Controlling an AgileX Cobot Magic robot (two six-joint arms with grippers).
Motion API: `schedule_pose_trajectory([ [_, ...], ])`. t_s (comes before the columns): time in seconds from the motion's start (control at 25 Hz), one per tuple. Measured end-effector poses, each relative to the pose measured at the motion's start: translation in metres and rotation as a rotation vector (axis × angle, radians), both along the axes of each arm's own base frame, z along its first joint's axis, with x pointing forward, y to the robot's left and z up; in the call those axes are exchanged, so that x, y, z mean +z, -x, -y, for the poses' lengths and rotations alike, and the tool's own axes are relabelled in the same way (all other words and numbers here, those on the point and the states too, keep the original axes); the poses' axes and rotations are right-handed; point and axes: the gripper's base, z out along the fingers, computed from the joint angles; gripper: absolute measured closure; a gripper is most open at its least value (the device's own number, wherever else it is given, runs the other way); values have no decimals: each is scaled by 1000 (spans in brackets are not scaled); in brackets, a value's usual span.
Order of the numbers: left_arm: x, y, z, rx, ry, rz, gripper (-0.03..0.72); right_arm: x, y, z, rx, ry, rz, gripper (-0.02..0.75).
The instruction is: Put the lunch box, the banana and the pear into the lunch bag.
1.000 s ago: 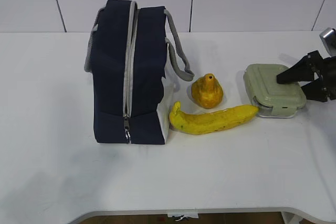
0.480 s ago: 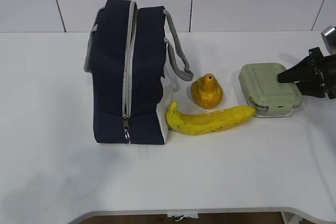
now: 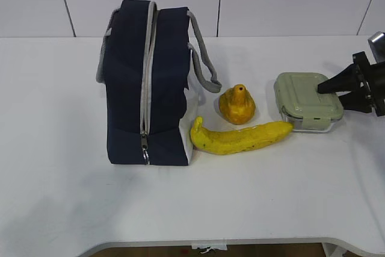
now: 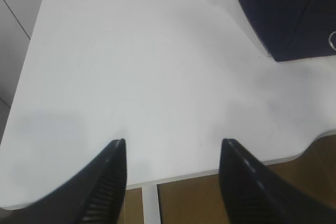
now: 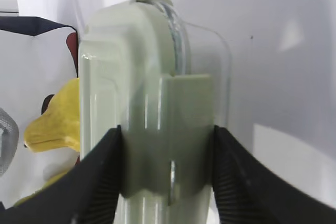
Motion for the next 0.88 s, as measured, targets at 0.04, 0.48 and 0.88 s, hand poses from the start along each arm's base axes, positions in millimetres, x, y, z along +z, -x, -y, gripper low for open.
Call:
schedule_pose_trajectory([
  [0.04,0,0,0,0,0,0,259,0,0,0,-5,-3,-6,365],
  [0.48,0,0,1,-9,13,-4,259,46,9,3,-53,104,-26,365],
  [0.88,4,-15,12,-68,98,-115,290,122,27,-5,-119,117,69,365],
])
